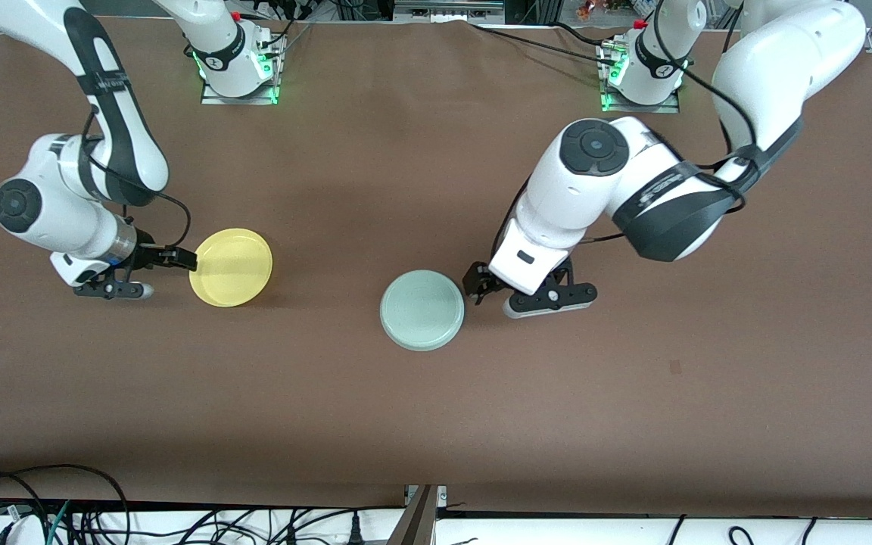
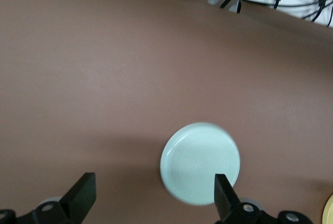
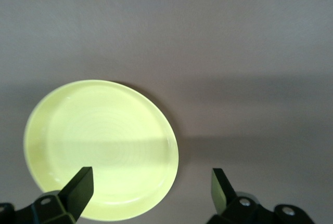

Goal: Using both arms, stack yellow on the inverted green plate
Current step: 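Release the green plate with the left gripper while the right gripper reaches the yellow plate, then grasp the yellow plate rim with the right gripper while the left gripper retracts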

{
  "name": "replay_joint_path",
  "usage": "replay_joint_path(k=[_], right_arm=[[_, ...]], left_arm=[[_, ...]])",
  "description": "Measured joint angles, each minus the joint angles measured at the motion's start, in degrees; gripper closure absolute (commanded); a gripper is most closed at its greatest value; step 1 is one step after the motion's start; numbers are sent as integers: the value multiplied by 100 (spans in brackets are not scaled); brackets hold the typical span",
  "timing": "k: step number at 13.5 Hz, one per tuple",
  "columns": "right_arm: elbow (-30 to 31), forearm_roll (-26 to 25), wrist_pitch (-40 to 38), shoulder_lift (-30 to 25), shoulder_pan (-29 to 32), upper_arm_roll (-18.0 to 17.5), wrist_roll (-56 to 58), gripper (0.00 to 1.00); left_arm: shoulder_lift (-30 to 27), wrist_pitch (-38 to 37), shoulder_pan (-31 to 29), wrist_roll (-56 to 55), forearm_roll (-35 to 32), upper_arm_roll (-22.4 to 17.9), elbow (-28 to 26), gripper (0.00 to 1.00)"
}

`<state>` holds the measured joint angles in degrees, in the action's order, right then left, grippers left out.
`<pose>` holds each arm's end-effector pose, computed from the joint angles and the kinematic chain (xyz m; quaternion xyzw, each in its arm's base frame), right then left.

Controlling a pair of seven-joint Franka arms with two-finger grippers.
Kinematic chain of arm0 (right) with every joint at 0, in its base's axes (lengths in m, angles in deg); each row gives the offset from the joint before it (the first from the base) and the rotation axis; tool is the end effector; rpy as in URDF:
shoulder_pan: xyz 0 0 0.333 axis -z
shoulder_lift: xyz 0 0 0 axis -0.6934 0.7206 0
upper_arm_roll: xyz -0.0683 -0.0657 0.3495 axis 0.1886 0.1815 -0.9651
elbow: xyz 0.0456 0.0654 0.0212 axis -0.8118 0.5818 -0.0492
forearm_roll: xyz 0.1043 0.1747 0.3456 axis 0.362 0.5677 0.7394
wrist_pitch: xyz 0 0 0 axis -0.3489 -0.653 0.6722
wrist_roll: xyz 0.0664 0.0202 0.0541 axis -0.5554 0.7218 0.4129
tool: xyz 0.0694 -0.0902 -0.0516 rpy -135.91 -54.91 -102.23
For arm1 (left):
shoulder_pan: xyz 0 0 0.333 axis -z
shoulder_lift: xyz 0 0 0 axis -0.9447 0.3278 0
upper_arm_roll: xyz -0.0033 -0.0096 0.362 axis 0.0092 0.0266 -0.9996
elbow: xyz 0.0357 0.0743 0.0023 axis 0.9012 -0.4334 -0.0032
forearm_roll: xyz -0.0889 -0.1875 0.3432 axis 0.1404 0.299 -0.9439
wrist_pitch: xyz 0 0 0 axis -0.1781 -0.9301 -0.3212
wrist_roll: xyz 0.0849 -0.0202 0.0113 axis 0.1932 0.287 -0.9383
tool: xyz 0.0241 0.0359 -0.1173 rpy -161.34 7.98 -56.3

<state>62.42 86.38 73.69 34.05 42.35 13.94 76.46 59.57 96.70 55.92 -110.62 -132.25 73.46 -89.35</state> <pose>0.5924 -0.0132 0.2772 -0.9986 0.0116 0.0487 0.0166 0.6732 -0.3653 0.4639 0.9906 0.0939 0.0479 0.0869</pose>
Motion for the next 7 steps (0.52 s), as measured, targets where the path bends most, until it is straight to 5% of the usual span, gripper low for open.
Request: replay_joint_path(k=[2, 4, 5, 7], right_arm=[[82, 55, 315, 258, 82, 7, 290, 0], [203, 458, 666, 492, 241, 18, 723, 16], [220, 718, 763, 595, 288, 20, 928, 32], [220, 1121, 807, 701, 301, 17, 1089, 82]], left_arm=[[-320, -402, -96, 652, 649, -90, 217, 0], [-810, -643, -228, 1438, 1420, -494, 317, 0], [-1129, -706, -257, 1827, 1903, -861, 365, 0], [-1805, -783, -259, 2609, 2843, -1715, 434, 0]])
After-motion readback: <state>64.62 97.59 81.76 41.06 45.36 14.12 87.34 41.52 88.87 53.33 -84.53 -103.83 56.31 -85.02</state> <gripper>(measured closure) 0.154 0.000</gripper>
